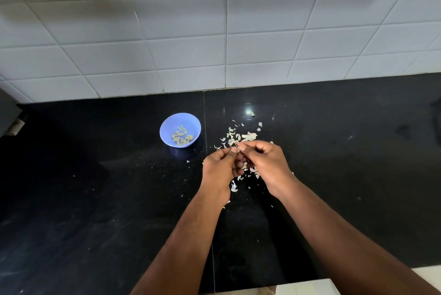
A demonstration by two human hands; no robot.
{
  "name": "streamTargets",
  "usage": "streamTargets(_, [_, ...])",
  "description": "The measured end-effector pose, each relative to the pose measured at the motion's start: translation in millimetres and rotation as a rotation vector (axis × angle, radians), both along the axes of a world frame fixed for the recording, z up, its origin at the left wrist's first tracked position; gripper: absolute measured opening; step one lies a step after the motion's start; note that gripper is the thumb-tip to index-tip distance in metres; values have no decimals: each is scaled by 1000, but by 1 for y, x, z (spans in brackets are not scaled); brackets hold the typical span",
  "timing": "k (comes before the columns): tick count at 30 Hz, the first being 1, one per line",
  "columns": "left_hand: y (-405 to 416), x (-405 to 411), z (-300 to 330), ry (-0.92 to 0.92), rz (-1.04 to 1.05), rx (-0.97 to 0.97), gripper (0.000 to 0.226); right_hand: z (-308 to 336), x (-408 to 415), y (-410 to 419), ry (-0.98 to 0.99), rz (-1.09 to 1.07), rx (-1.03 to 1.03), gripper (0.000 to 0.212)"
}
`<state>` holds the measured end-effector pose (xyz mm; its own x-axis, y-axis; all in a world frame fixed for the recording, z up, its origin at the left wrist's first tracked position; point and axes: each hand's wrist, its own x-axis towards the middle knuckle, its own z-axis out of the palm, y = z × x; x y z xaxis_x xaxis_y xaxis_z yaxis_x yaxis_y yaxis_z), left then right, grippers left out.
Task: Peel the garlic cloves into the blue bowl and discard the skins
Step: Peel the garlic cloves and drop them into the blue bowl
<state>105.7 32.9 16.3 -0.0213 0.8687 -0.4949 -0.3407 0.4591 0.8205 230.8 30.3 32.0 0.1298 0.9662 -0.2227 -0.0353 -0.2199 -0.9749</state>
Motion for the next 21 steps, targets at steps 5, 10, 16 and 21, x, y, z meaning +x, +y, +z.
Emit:
streamTargets(5, [-1, 6, 3, -78, 37, -93, 16, -9, 0, -4, 23, -34, -54, 11])
streamTargets(10, [-7, 10, 1, -61, 69, -140, 17, -13, -2, -10, 107, -63, -98, 11])
streamTargets(16, [-12, 14, -1, 296, 36, 93, 15, -15, -7, -11, 300, -115, -202, 16])
streamTargets(21, [-15, 8, -6, 852, -122, 397, 14, -8, -2, -2, 260, -88, -311, 15])
